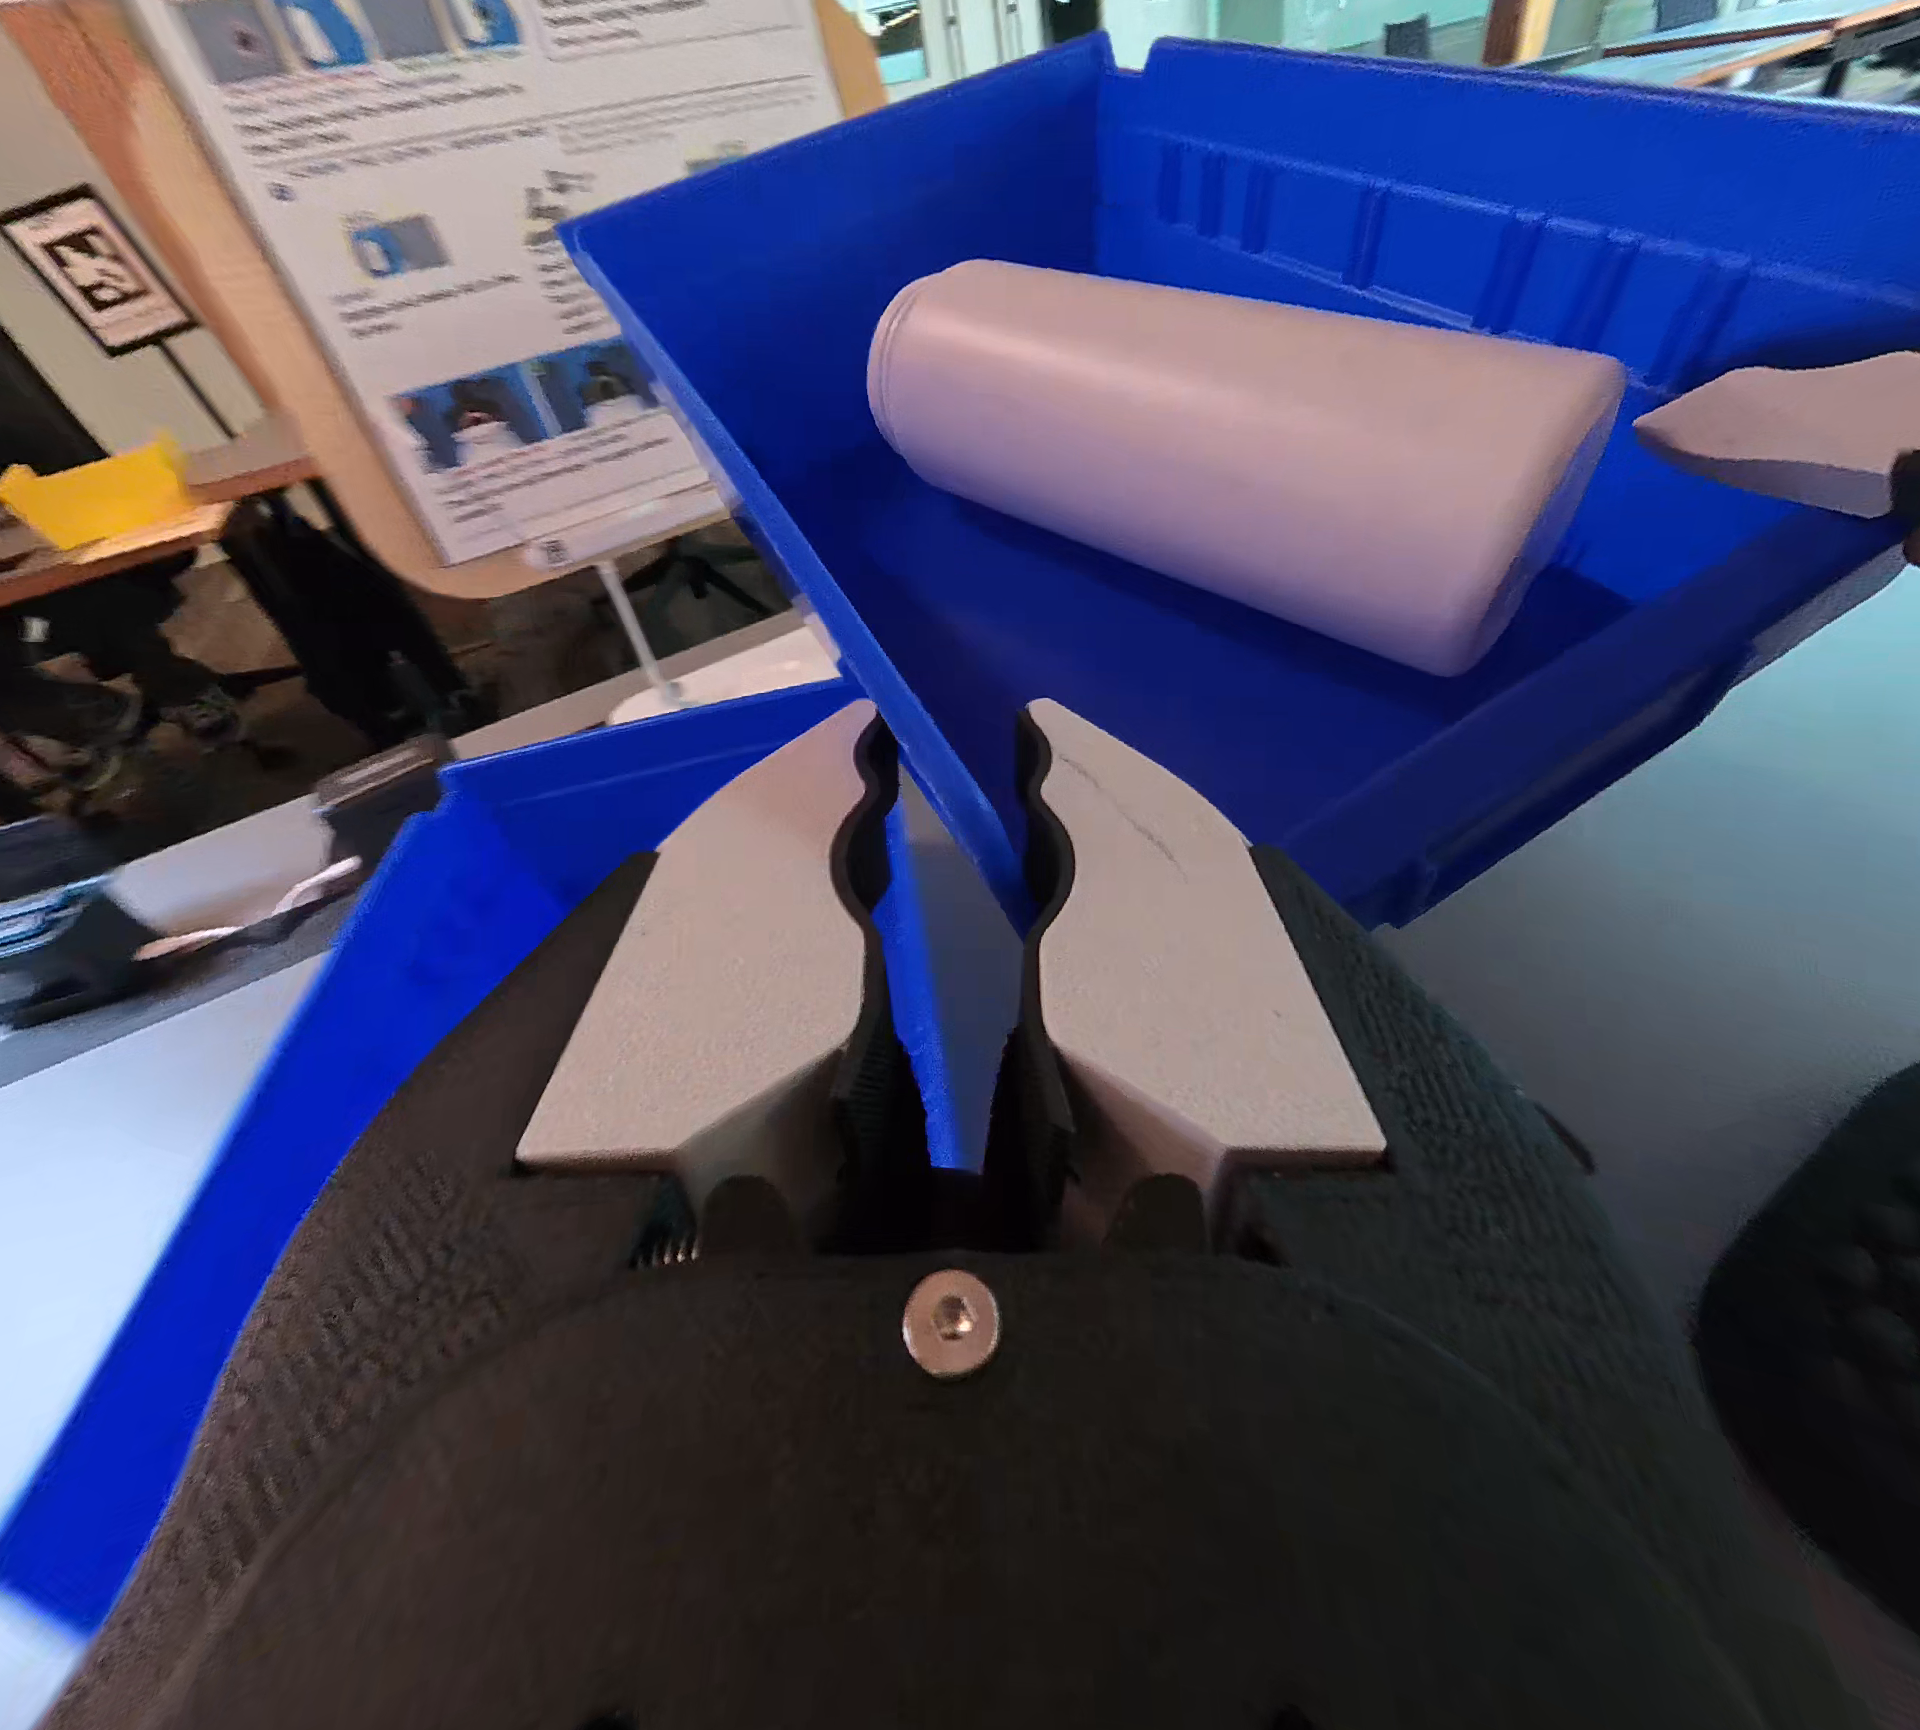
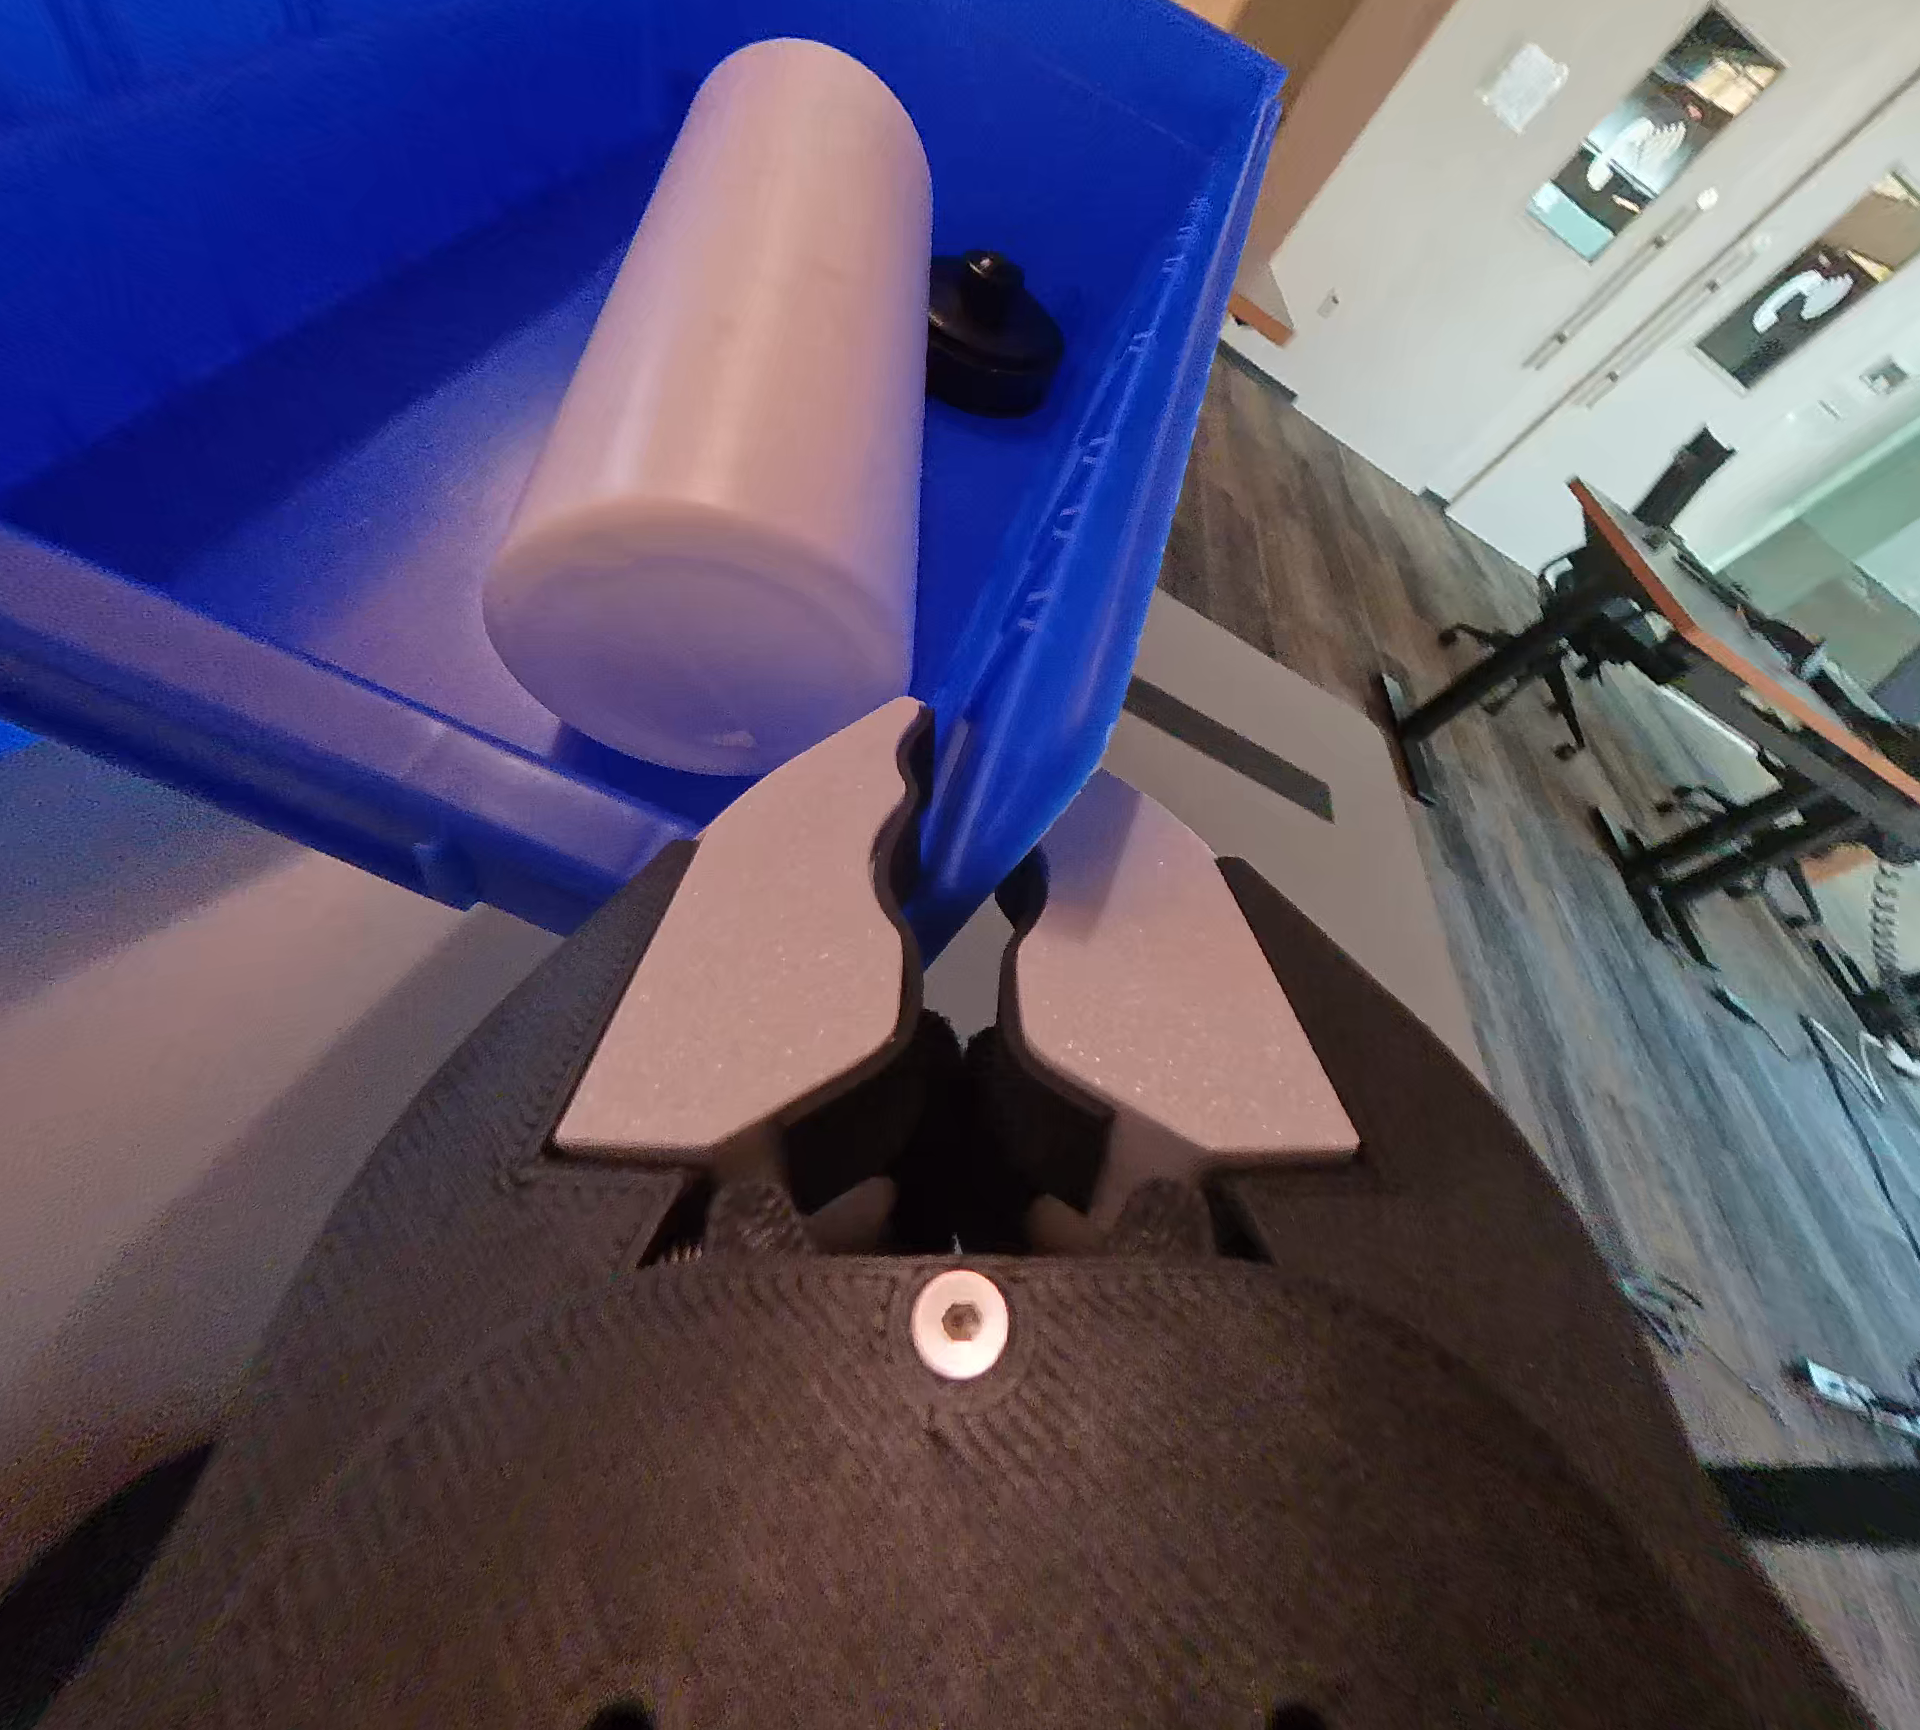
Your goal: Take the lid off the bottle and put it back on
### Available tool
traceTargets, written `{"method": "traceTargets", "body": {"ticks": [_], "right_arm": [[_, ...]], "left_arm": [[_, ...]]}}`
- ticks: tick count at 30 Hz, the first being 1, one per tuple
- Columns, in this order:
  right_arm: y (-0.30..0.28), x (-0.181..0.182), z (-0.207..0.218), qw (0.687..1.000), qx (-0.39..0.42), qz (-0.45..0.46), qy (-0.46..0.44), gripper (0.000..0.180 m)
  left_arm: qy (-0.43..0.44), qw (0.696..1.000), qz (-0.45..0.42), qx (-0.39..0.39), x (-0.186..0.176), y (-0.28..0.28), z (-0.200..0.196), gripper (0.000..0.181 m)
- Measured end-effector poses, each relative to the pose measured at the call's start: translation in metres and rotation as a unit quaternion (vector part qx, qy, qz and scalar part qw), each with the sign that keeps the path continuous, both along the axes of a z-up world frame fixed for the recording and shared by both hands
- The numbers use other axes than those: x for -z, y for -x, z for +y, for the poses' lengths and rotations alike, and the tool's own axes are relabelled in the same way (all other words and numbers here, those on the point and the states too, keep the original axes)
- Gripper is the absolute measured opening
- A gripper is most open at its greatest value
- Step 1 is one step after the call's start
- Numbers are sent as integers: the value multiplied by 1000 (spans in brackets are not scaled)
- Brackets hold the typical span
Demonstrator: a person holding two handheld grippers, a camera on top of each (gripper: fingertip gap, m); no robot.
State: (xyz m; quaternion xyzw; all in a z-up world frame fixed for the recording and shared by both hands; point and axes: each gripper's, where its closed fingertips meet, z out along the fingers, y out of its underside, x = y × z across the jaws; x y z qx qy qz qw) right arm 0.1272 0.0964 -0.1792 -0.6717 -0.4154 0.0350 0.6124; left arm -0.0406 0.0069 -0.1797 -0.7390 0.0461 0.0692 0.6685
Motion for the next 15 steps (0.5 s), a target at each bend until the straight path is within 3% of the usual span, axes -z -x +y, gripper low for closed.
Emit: {"method": "traceTargets", "body": {"ticks": [8, 15], "right_arm": [[137, 8, -78, 989, -148, 19, 15, 10], [265, 30, -174, 952, -294, 75, 31, 11]], "left_arm": [[27, 990, 43, -129, 2, 108, -121, 22], [41, 959, 84, -268, 9, 191, -247, 23]]}}
